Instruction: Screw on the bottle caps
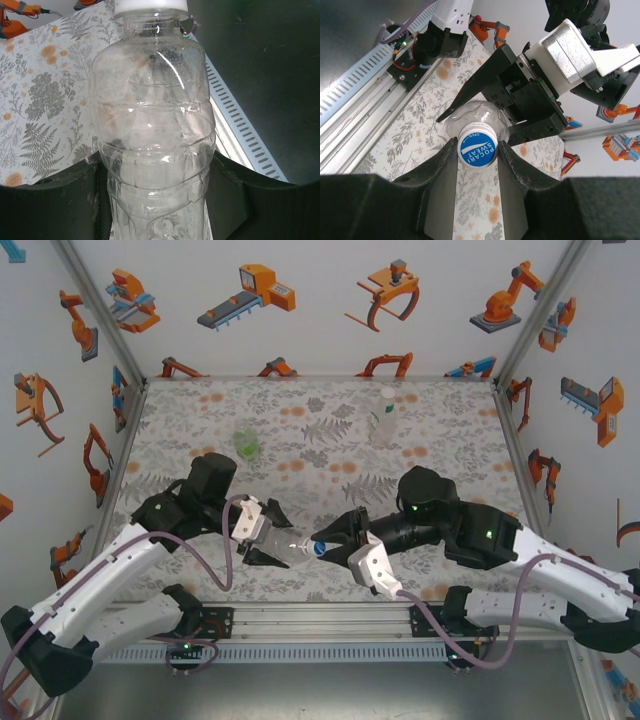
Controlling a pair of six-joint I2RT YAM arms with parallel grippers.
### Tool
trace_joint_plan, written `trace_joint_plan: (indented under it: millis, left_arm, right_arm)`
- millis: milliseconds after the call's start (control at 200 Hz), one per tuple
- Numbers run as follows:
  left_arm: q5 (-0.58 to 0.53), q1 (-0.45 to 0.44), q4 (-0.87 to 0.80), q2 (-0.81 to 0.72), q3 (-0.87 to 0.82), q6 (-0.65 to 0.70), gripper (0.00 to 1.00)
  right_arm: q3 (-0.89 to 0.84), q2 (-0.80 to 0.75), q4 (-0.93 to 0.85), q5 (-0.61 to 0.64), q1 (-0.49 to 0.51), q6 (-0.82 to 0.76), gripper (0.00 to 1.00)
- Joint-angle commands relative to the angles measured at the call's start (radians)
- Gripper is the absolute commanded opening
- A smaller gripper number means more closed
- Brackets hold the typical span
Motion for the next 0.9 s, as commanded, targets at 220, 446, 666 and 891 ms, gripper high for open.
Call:
trace_joint_plan:
  millis: [220, 446, 666, 891]
  left_arm:
    - [0.072, -0.016, -0.005, -0.035, 0.004, 0.040, 0.00]
    - [-0.048, -0.015, 0.094, -0.059, -0.021, -0.048, 0.00]
    - [-0.212, -0.013, 0.229, -0.086, -0.060, -0.153, 0.00]
    - [-0.420, -0.010, 0.339, -0.105, -0.093, -0.242, 0.00]
  right_arm:
    - [-0.040, 0.018, 0.088, -0.092, -0.063, 0.111, 0.00]
    - [-0.061, 0.031, 0.155, -0.027, -0.104, 0.274, 0.00]
    - [-0.178, 0.046, 0.468, 0.073, -0.188, 0.616, 0.00]
    - [-0.278, 0.083, 0.717, 0.269, -0.241, 0.900, 0.00]
